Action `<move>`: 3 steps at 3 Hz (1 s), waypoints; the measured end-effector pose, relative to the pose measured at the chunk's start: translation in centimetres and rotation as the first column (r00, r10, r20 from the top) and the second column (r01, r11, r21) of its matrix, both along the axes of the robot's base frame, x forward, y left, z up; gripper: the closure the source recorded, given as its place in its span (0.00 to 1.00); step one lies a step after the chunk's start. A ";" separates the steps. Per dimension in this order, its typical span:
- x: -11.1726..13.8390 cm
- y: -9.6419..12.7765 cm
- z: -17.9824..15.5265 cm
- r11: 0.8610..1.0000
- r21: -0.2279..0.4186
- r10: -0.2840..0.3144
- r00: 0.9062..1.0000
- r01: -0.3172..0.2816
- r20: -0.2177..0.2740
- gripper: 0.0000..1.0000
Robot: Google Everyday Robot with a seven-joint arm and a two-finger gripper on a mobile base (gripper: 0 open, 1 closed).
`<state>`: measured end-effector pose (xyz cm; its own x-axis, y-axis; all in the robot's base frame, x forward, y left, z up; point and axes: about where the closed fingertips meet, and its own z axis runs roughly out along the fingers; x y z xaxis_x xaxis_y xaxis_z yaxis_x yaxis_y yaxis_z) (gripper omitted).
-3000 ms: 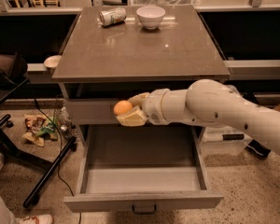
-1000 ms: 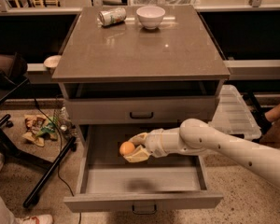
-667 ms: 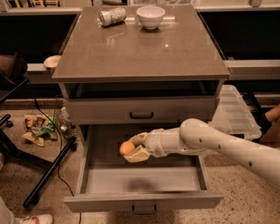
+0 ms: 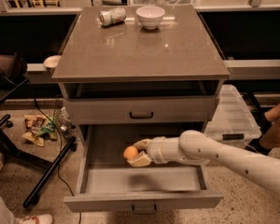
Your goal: Place orange into middle drawer
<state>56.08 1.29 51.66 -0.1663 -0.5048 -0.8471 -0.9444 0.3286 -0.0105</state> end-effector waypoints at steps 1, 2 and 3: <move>0.8 -1.0 -2.5 0.999 -0.014 -0.044 0.999 0.044 0.004 1.00; 1.6 -1.9 -5.4 0.997 -0.029 -0.075 0.997 0.074 -0.019 1.00; 2.3 -2.3 -8.3 0.994 -0.059 -0.098 0.994 0.095 -0.048 1.00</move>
Offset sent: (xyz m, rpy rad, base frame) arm 0.0269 -0.0350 -0.0890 -0.0492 0.0481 -0.1198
